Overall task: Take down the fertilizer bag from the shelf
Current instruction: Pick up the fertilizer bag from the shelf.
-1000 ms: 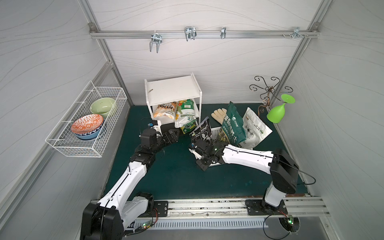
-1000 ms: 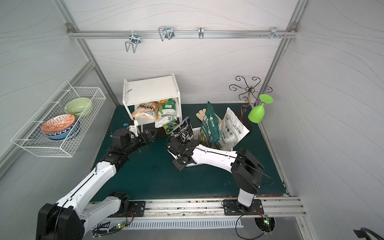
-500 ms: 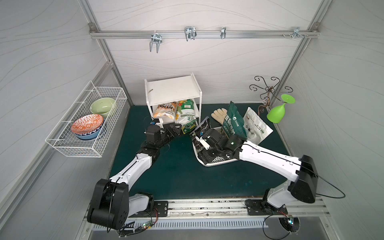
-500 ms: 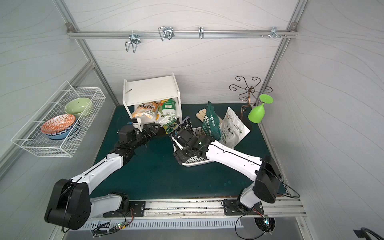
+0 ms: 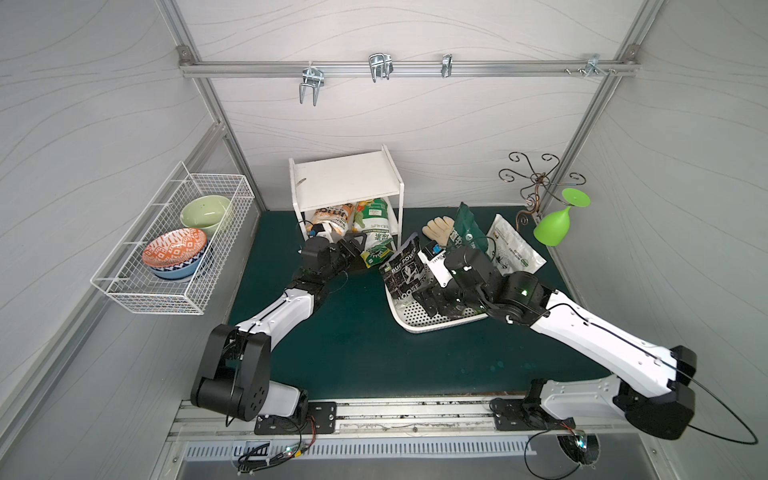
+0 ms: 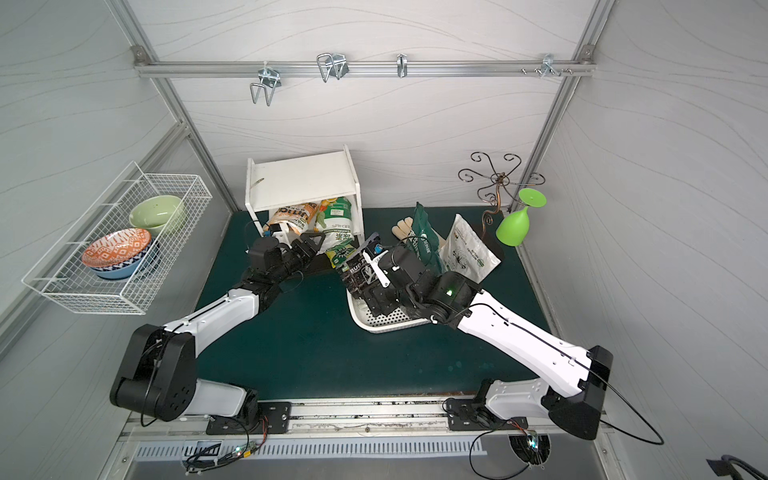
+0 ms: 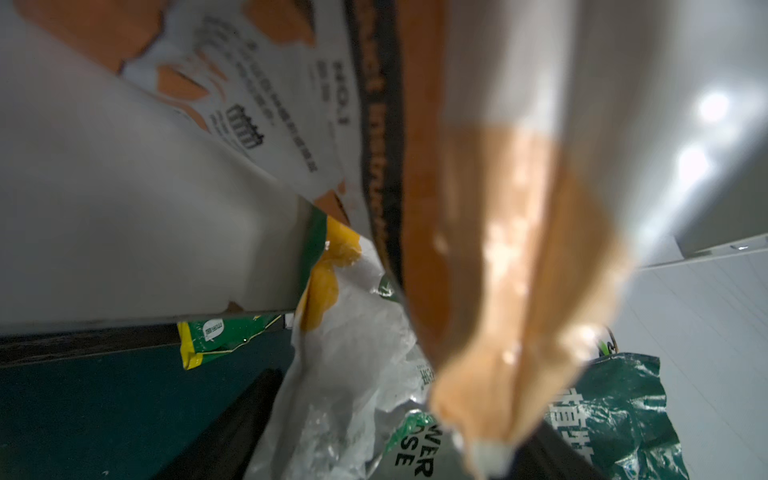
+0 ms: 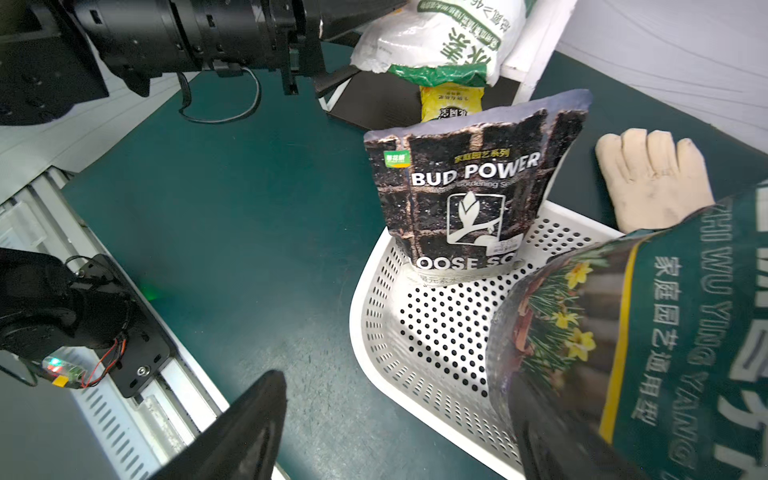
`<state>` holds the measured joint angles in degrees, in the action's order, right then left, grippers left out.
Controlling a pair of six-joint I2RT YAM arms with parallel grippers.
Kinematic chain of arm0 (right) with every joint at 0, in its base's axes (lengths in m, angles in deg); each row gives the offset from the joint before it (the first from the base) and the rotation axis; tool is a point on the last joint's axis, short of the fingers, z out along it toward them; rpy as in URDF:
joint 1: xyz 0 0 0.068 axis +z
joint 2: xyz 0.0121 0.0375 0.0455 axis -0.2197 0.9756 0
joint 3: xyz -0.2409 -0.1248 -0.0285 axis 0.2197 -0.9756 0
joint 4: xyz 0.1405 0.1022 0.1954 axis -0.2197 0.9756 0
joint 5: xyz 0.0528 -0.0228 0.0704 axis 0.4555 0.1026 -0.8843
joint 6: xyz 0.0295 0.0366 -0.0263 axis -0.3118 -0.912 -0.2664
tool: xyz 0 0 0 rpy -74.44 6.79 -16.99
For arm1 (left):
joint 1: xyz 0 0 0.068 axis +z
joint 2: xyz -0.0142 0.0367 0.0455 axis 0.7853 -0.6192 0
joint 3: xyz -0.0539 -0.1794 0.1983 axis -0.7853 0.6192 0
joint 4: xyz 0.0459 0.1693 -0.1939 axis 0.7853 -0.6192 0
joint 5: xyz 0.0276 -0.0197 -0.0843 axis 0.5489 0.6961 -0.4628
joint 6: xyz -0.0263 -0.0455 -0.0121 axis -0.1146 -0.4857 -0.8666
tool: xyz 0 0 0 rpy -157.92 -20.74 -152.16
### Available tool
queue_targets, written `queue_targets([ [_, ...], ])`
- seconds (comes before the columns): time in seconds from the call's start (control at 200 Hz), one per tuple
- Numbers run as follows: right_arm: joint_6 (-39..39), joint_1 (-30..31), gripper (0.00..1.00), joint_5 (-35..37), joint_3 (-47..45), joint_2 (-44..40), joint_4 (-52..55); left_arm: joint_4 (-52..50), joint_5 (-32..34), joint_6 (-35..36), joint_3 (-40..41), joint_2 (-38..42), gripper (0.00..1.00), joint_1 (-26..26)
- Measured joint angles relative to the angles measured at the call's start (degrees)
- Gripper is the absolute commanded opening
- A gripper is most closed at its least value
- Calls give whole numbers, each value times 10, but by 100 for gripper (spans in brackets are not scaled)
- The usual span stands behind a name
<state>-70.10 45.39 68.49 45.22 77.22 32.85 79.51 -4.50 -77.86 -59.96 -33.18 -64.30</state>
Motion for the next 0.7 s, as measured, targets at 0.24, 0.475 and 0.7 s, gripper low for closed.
queue_targets([
  [0.24,2,-4,86,22,0,-8,7,17,-8,-19,-2,-19,41,0],
  [0.475,6,-4,86,26,0,-8,12,23,-27,-32,-8,-19,3,0],
  [0.7,11,-4,86,33,0,-8,18,14,-43,-38,-24,-19,0,0],
])
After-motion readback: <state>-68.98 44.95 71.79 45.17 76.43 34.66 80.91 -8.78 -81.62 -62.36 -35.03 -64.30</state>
